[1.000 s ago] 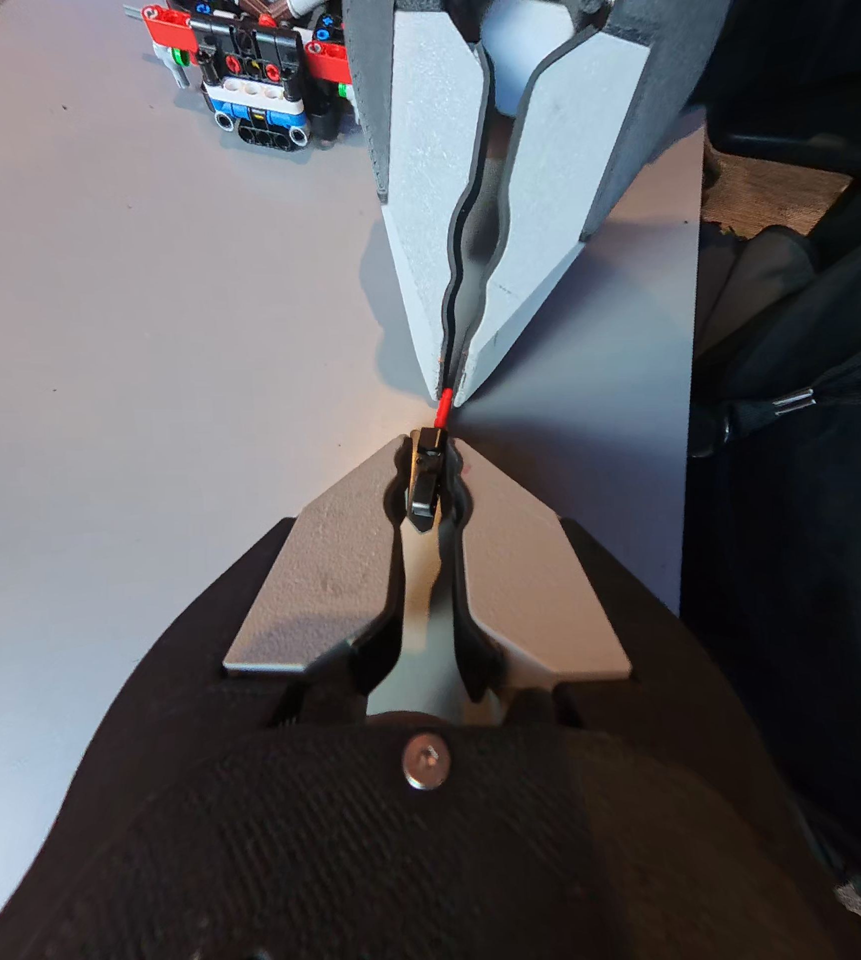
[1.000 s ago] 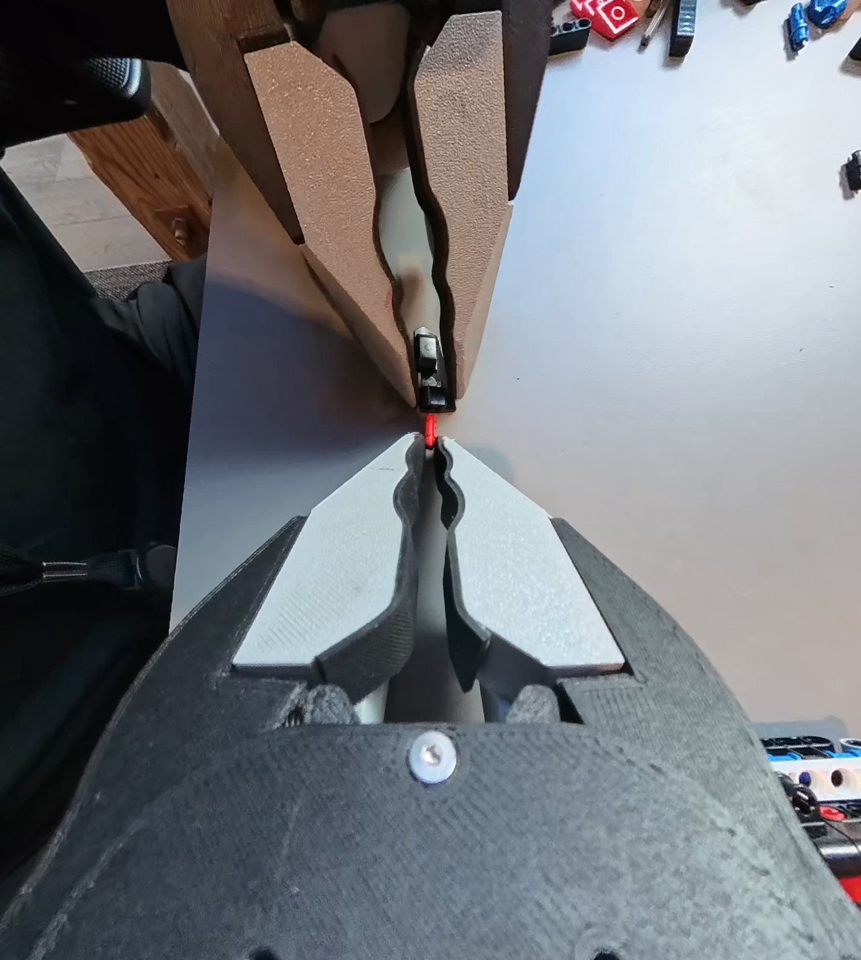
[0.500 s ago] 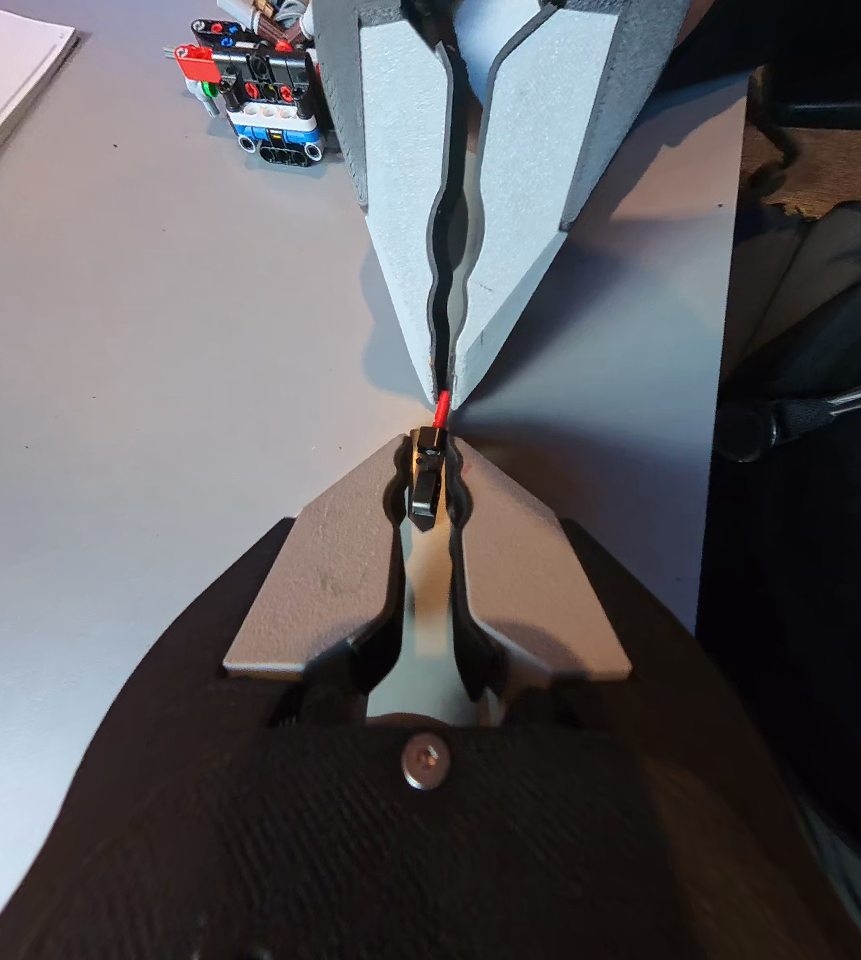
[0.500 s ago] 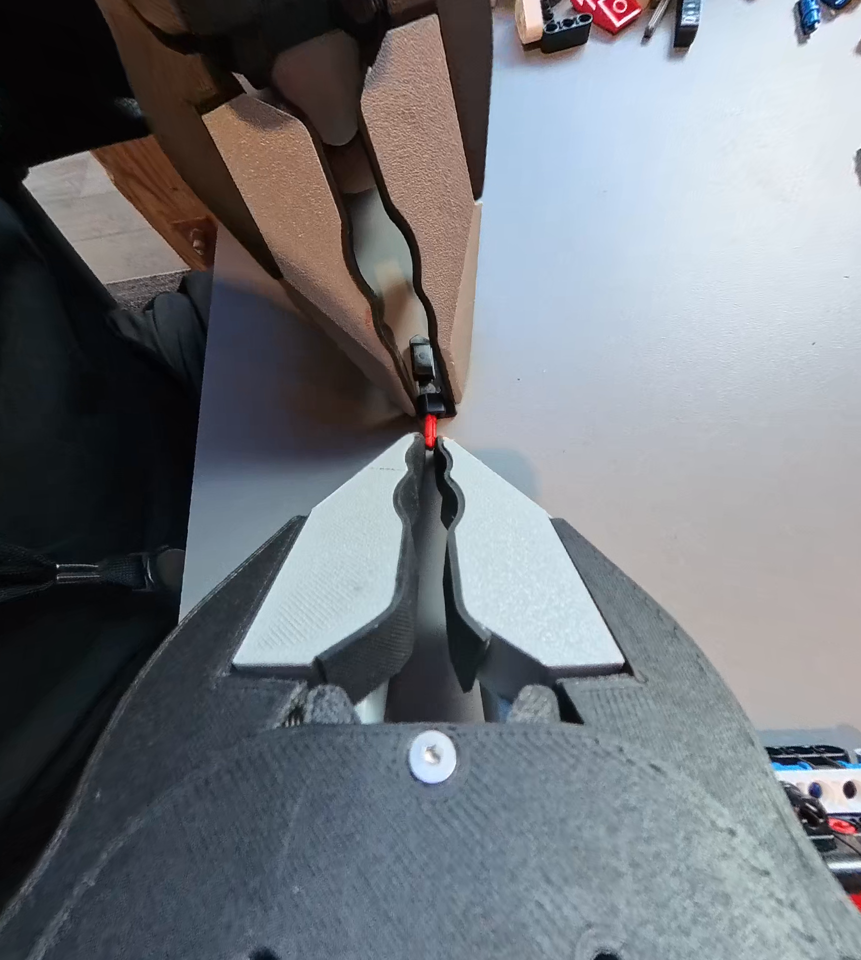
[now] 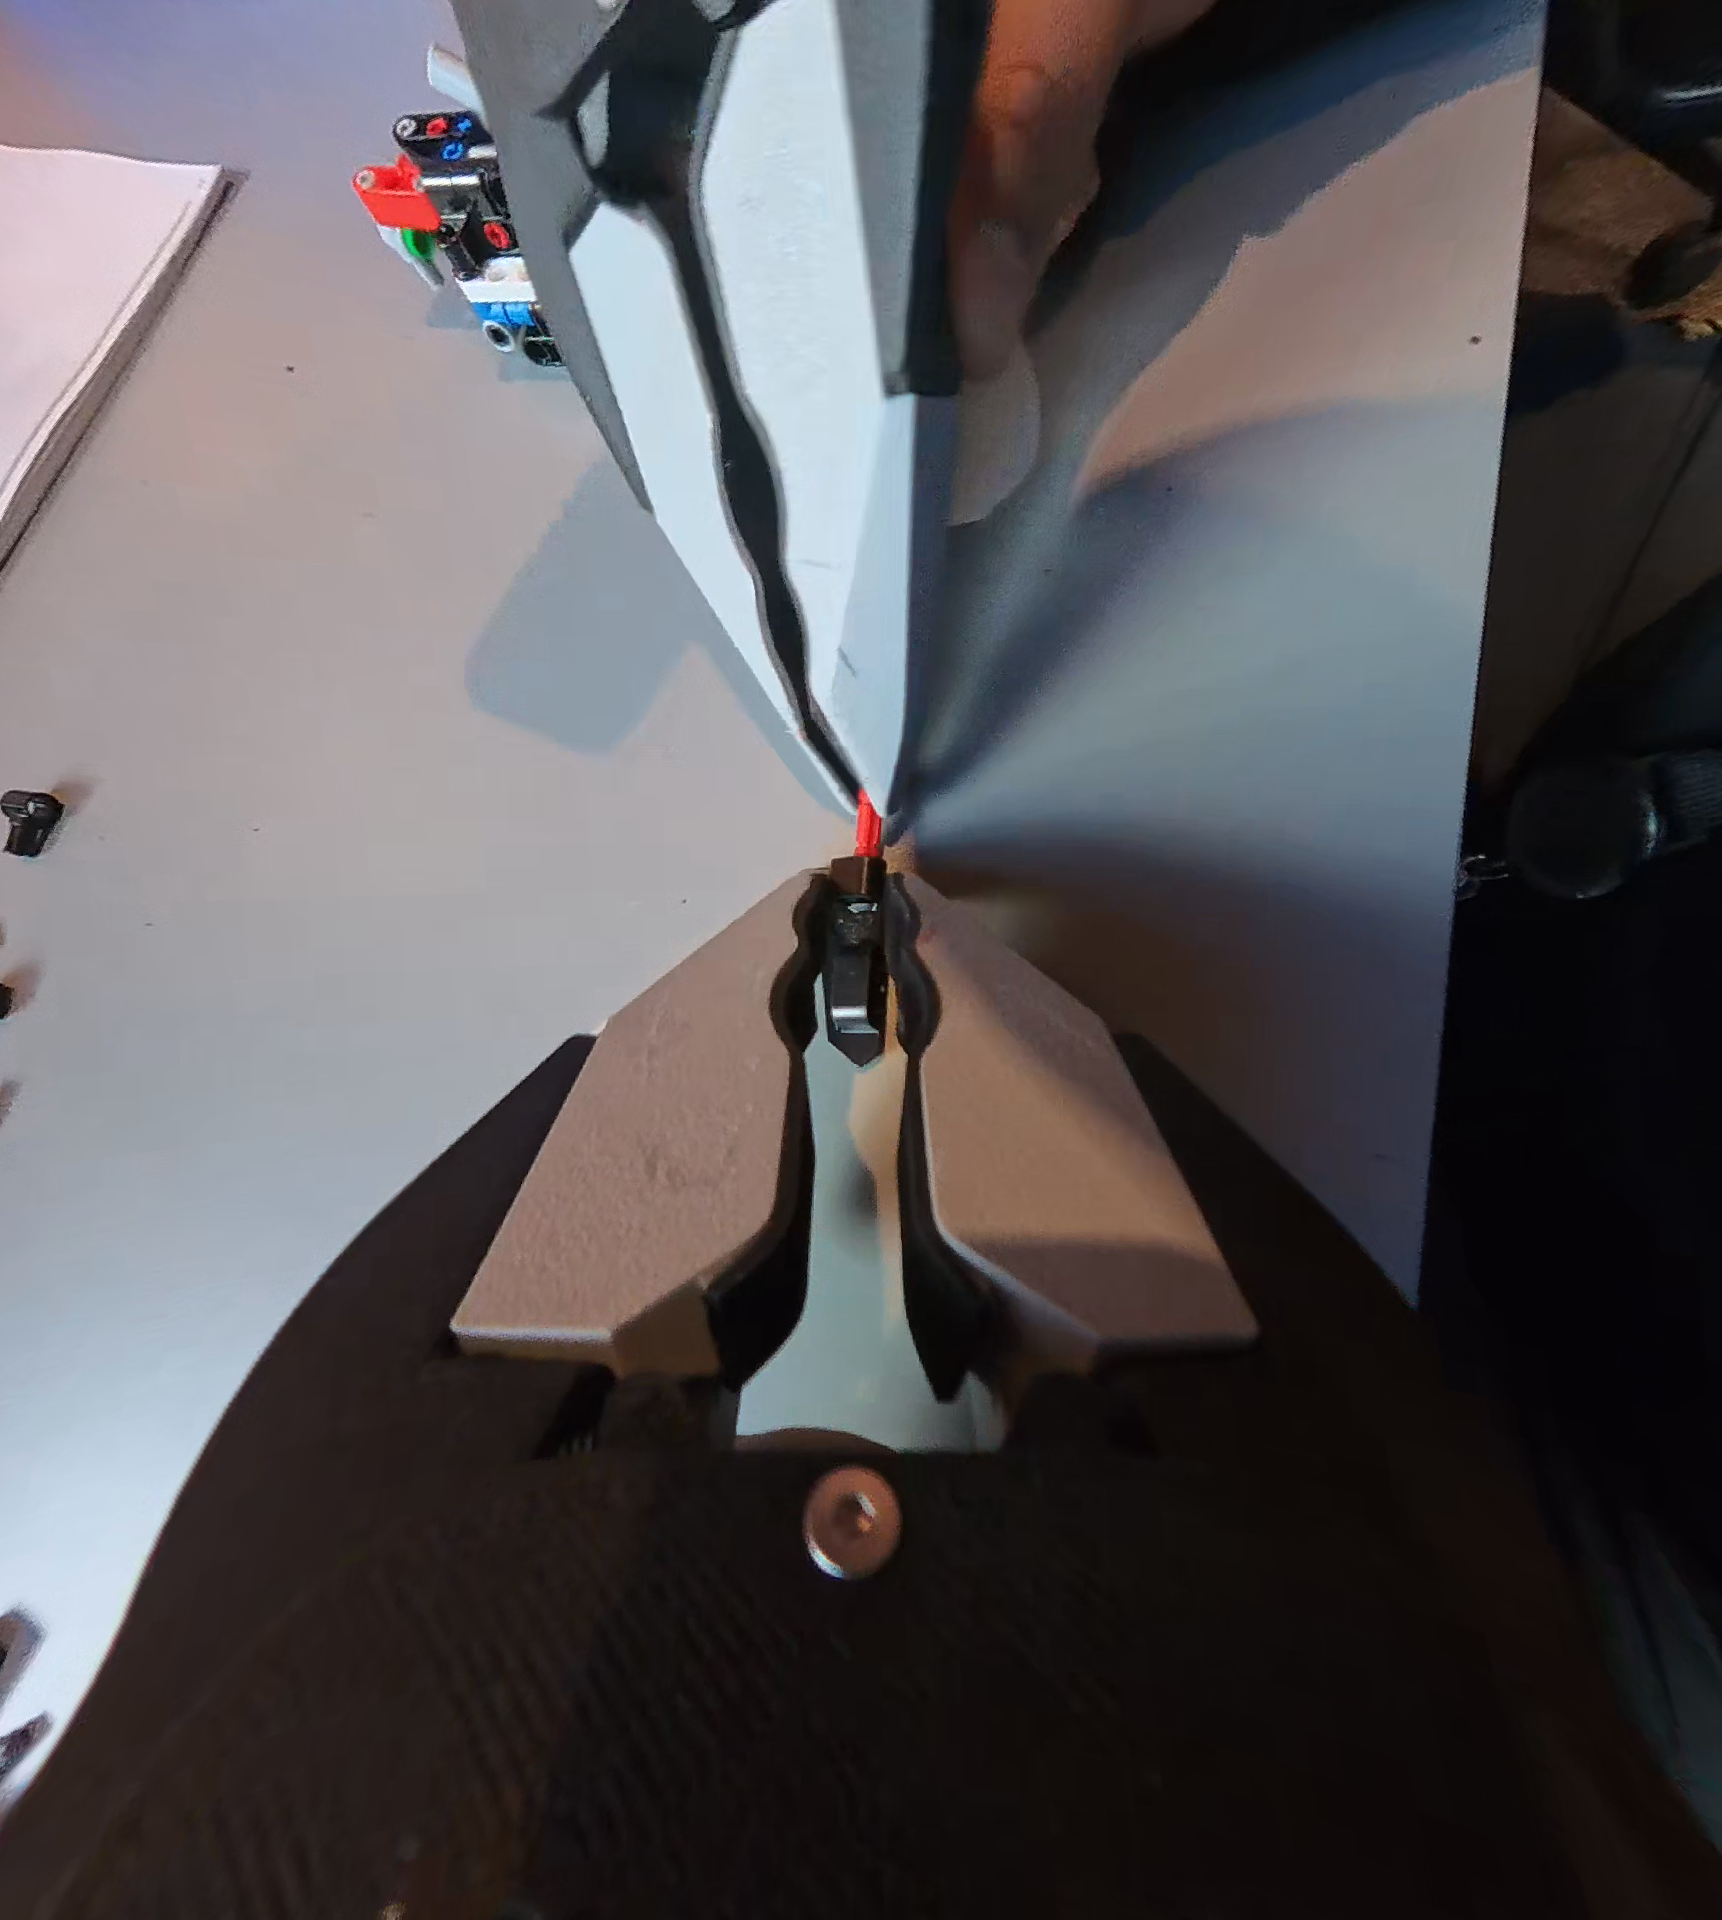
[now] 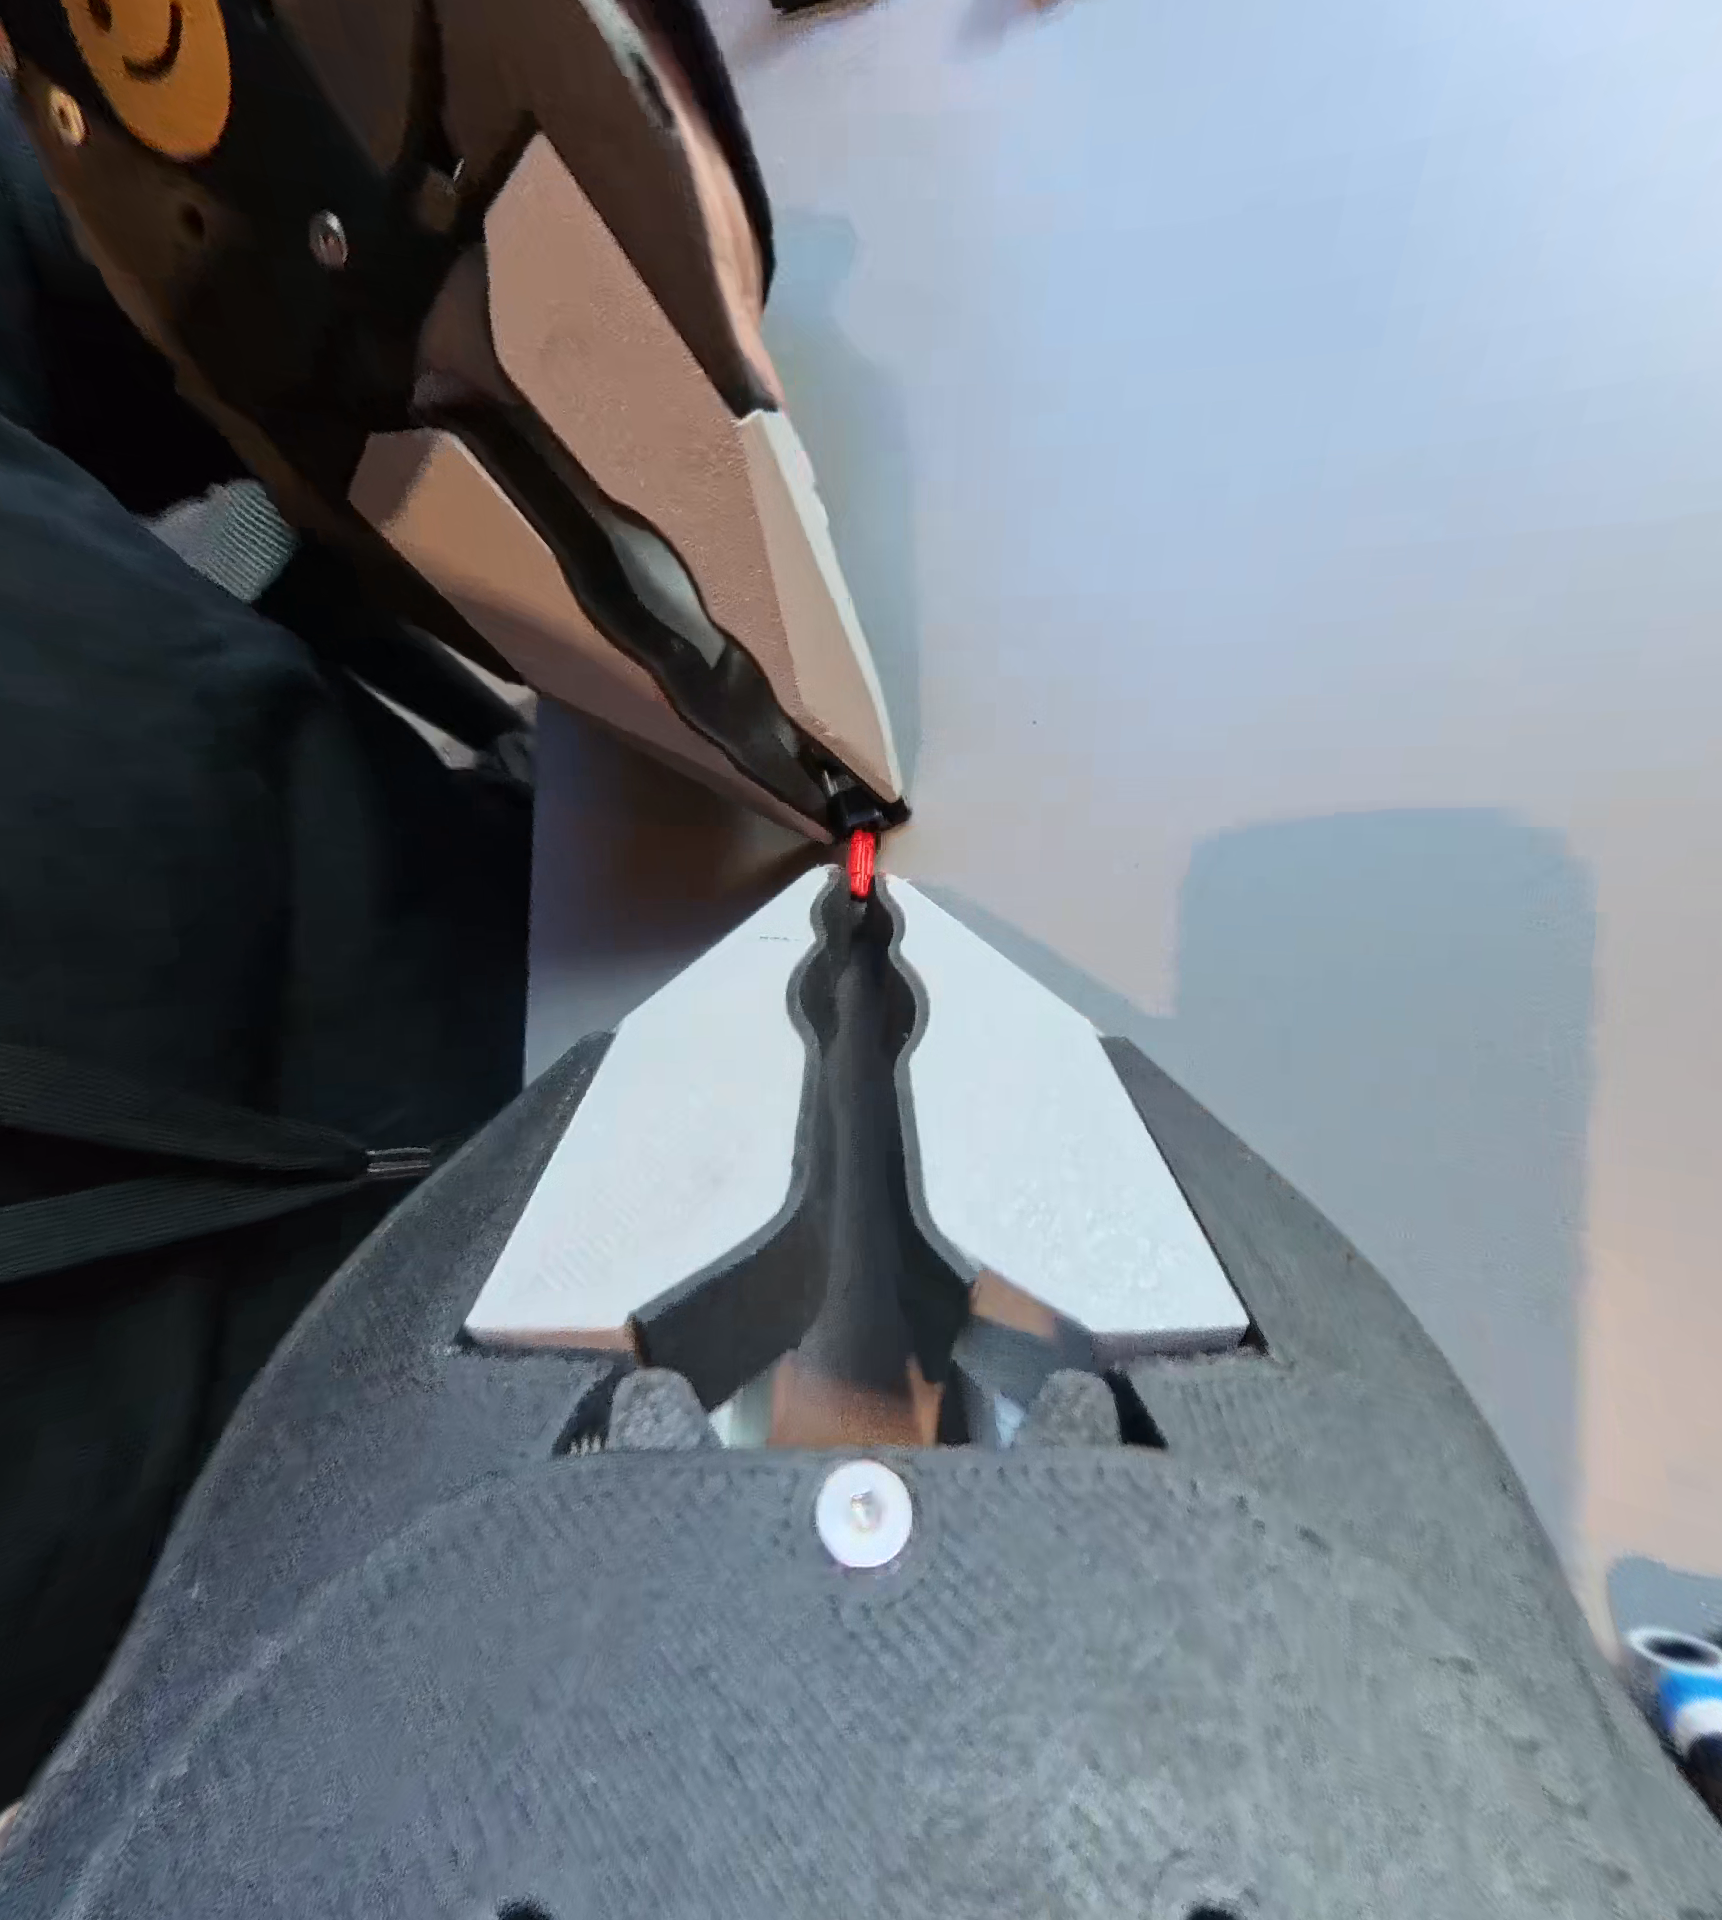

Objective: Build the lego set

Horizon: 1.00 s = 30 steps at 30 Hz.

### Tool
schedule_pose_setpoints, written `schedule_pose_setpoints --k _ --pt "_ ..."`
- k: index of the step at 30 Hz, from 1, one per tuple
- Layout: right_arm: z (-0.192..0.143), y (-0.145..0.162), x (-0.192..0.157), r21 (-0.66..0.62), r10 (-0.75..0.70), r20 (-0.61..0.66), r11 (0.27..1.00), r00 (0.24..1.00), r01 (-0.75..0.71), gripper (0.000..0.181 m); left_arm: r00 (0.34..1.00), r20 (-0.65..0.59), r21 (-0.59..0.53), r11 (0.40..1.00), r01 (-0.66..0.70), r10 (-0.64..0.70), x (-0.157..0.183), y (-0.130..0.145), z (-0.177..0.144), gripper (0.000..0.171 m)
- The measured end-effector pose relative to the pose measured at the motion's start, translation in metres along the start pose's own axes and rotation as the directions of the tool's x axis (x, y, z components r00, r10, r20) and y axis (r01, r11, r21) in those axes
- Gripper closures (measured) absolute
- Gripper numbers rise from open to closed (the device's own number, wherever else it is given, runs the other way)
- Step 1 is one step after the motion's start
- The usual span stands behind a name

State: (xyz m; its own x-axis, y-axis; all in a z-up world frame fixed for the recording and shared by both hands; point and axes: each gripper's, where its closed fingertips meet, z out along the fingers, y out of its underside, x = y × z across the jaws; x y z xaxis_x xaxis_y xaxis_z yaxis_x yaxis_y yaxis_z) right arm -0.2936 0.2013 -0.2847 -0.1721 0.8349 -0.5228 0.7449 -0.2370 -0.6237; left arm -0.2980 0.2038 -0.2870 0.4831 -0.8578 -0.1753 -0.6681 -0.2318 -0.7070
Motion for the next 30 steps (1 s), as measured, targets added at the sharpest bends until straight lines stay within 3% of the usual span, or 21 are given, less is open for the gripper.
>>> schedule_pose_setpoints --k 11,16,25,30 --pt "0.004 -0.002 -0.005 0.066 0.084 -0.052 0.995 0.995 -0.08 0.181 0.996 -0.029 0.02 0.996 -0.088 0.088 0.004 0.003 -0.004 0.165" --pt "0.006 -0.001 -0.01 0.055 -0.113 -0.19 0.991 0.975 0.125 0.181 0.993 -0.115 0.021 0.999 -0.026 0.028 0.009 0.004 -0.006 0.164" --pt "0.01 0.004 -0.011 -0.002 -0.235 -0.289 0.97 0.928 0.244 0.181 0.992 -0.114 0.025 0.998 -0.05 0.053 0.012 0.005 -0.009 0.165" --pt "0.013 0.006 -0.017 -0.019 -0.273 -0.266 0.96 0.925 0.278 0.181 0.987 -0.14 0.036 0.996 -0.08 0.085 0.018 0.006 -0.011 0.165"
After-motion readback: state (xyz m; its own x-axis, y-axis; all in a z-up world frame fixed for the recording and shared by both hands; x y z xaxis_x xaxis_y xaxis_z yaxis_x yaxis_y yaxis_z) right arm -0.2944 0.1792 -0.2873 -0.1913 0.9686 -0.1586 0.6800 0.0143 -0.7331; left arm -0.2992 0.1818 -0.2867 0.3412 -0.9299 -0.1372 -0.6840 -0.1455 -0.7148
